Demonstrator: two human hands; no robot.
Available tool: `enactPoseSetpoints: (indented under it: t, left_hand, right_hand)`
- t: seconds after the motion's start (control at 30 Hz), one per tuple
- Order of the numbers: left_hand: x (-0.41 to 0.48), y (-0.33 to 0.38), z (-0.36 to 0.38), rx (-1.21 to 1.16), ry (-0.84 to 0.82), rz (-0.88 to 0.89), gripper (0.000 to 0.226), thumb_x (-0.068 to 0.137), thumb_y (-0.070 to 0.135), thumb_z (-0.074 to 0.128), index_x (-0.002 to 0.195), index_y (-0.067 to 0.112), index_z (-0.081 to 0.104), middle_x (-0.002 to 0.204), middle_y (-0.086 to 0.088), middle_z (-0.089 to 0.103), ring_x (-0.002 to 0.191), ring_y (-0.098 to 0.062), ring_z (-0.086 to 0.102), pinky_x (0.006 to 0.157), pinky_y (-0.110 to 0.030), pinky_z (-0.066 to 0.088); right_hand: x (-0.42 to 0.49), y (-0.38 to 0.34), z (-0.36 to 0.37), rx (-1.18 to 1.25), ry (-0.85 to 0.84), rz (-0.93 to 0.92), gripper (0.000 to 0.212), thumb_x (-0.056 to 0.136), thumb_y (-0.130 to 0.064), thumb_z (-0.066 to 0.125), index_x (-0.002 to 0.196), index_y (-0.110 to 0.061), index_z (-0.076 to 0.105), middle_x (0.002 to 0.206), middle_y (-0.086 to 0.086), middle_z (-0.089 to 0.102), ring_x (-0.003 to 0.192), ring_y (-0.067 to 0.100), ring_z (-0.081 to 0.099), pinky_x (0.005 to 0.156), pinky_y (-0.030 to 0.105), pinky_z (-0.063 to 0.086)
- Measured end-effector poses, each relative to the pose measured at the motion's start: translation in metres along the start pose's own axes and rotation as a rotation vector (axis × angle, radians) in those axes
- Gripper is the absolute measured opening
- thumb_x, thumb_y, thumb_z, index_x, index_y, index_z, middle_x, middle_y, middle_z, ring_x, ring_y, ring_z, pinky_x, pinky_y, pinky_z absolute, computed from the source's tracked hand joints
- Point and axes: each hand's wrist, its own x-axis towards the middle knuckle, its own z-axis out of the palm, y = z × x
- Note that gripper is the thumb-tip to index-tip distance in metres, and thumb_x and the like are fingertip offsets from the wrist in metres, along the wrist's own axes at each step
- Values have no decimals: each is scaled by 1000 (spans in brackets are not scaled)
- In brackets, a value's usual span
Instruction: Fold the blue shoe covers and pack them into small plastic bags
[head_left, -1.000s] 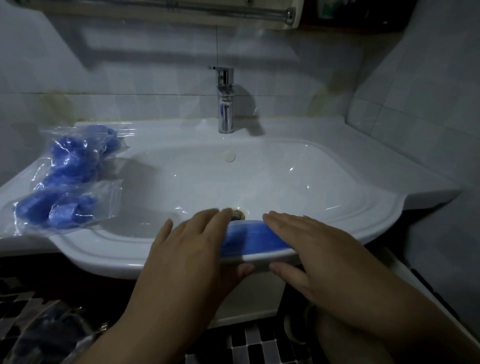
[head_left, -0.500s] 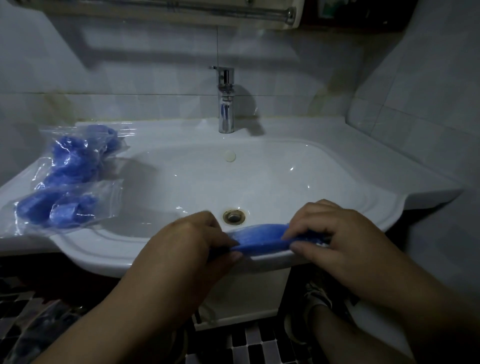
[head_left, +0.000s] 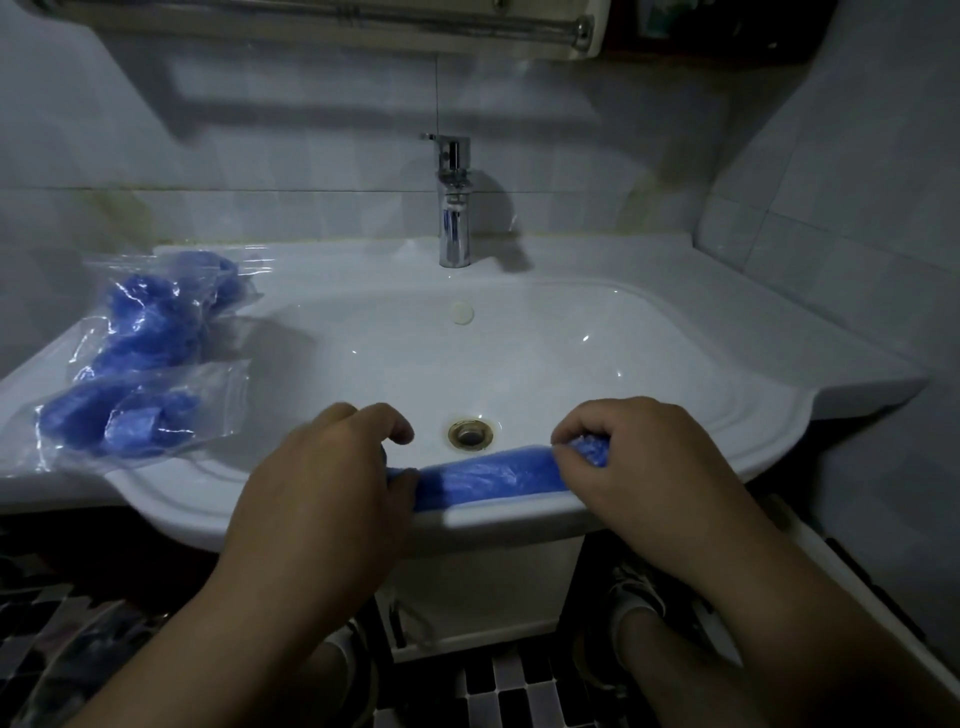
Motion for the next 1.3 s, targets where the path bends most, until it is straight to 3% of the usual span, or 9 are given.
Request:
enactPoseSetpoints:
  t: [0.13,0.3,0.43,0.7,0.87,0.93,1.03,1.17,1.3]
  left_hand:
    - [-3,6,-3,-13,43,205,45,80,10,61,119,32,61,119,13,57,104,-9,51,86,-26,43]
    - [-14,12,17,172,-207,458,73,80,70,35,137,27,52,135,7,60,118,-12,61,97,-36,48]
    - [-14,7,21,175,-269,498,77,77,75,34,136,29,52,132,9,61,112,-14,65,89,-38,54]
    - [-10,2,13,201,-314,454,86,74,76,34,138,21,52,139,5,54,119,-11,60,99,-32,42]
    - [-11,-9,15,233,-317,430,117,48,91,-11,151,35,-12,155,21,-11,143,4,0,108,-17,-6]
    - [-10,-10,17,179,-283,433,121,47,93,-18,152,35,-4,153,20,-4,143,2,9,111,-19,1]
    - [-11,-9,12,16,-185,434,86,70,85,18,148,50,9,131,36,34,125,0,46,102,-9,31]
    - [-4,-9,13,-88,-83,475,42,77,66,43,115,49,47,103,27,60,86,-5,63,71,-31,56]
    - [2,-8,13,-102,-77,532,37,76,61,48,101,39,65,97,19,63,81,-8,62,66,-36,57]
  right_hand:
    - [1,-5,-2,-44,-15,9,12,85,-30,64,87,-27,75,87,-11,70,81,8,62,80,33,53]
    - [3,-9,-5,-124,-20,-14,13,86,-31,64,94,-29,75,92,-11,69,86,9,59,83,32,51]
    - [-10,-18,-4,-314,66,-228,27,78,-36,73,104,-28,73,109,-9,69,102,12,61,94,38,46]
    - [-38,9,8,-349,-196,-301,68,96,-64,13,139,-24,49,145,-3,50,134,16,47,106,48,41]
    - [-34,16,-3,-348,-202,-186,84,87,-74,-4,143,-32,43,151,-9,41,139,13,40,113,43,35]
    - [-32,21,-6,-348,-253,-169,102,70,-78,-25,150,-39,25,157,-18,20,146,4,20,121,36,17]
    - [-31,18,-10,-353,-311,-148,111,58,-77,-36,151,-42,14,159,-22,9,147,-1,6,123,33,4]
    - [-29,14,-9,-257,-215,-167,87,75,-74,-10,148,-43,27,159,-23,9,147,0,2,122,35,6]
    - [-31,1,-14,-128,160,-291,45,88,-43,40,121,-25,65,120,-8,54,114,13,48,91,30,44]
